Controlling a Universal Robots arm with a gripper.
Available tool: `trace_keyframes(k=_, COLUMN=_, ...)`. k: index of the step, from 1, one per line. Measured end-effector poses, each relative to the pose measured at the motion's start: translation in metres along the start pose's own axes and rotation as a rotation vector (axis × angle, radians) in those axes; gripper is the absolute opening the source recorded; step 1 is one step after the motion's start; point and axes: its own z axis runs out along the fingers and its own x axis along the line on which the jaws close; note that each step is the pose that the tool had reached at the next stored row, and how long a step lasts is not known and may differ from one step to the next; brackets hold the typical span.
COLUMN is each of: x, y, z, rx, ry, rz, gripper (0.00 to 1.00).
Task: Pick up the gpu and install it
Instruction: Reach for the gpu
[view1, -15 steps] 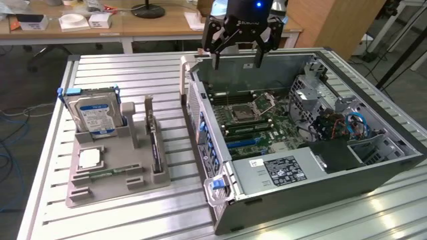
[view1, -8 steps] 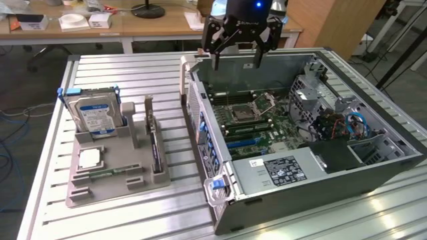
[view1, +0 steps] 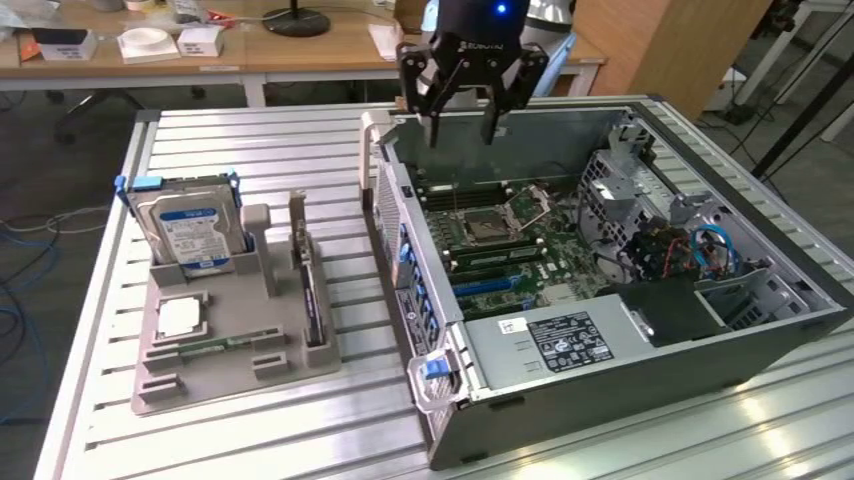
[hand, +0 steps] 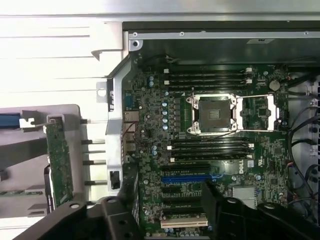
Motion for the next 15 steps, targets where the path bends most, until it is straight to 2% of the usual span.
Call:
trace_keyframes(k=1, x=0.002, y=-0.0001, z=-0.0005, rx=0.0014, ry=0.0000, rz=-0.002, gripper=0.62)
trace_keyframes(k=2, x=0.004, y=-0.0003, z=-0.0009, rx=0.0030, ry=0.0001, rz=-0.004, gripper=0.62)
trace_keyframes(k=4, x=0.013, y=-0.0008, z=-0.0012, rx=0.0040, ry=0.0000, rz=-0.005, gripper=0.50)
trace_keyframes(k=6, x=0.022, y=-0.0015, z=-0.0015, rx=0.0040, ry=-0.0001, rz=-0.005, gripper=0.50)
trace_keyframes(k=10, x=0.040, y=-0.0033, z=-0.0019, rx=0.0044, ry=-0.0003, rz=-0.005, gripper=0.27)
trace_keyframes(k=11, x=0.045, y=-0.0038, z=-0.0021, rx=0.0045, ry=-0.0004, rz=-0.005, gripper=0.27)
trace_keyframes(k=13, x=0.054, y=-0.0047, z=-0.0024, rx=0.0047, ry=-0.0004, rz=-0.005, gripper=0.15)
trace_keyframes(k=15, x=0.063, y=-0.0057, z=-0.0026, rx=0.0048, ry=-0.0006, rz=-0.005, gripper=0.15)
